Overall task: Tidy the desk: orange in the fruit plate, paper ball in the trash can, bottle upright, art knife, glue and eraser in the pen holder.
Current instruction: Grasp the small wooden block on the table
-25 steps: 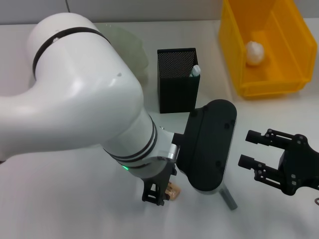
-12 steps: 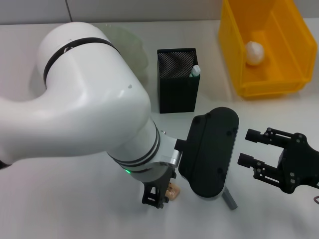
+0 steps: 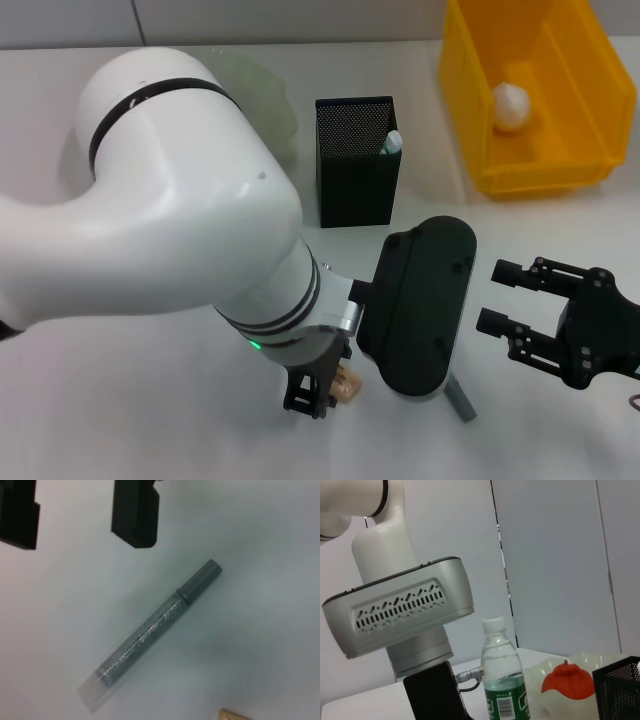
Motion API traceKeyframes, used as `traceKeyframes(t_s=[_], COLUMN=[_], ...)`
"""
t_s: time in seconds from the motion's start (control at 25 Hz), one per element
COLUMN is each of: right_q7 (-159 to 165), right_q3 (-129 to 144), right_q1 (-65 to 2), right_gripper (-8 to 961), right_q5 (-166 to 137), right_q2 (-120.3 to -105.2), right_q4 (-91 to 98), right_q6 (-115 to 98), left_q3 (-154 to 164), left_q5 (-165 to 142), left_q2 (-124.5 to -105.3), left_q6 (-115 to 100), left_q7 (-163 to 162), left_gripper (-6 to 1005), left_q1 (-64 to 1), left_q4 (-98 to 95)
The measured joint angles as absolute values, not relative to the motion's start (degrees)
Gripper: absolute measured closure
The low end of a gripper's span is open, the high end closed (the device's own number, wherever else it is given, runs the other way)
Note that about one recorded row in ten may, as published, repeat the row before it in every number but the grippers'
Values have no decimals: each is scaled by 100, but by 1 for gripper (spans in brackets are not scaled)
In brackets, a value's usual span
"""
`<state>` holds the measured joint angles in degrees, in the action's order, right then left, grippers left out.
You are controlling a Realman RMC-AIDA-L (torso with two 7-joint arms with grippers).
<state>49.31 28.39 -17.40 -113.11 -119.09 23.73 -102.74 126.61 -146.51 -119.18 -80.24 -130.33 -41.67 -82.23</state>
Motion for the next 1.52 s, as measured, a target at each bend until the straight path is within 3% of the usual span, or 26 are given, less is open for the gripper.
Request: traceKeyframes(t_s=[0.32, 1.52], right_q7=[4931, 4931], right_q3=[2839, 2839], right_q1=[-1724, -1740], right_gripper=[384, 382], right_q5=[-11311, -11311], right_q2=[-11909, -11900], right_q4=[2366, 2303], right_q6=[-10274, -10274], left_q3=[12715, 12823], left_q5=[-14651, -14702], left_q2=[-11918, -11918], left_q6=[-7983, -7777], left_q7=[-13033, -12989], left_gripper=[584, 588], left_q1=[-4187, -4277], left_q4=[-8148, -8005])
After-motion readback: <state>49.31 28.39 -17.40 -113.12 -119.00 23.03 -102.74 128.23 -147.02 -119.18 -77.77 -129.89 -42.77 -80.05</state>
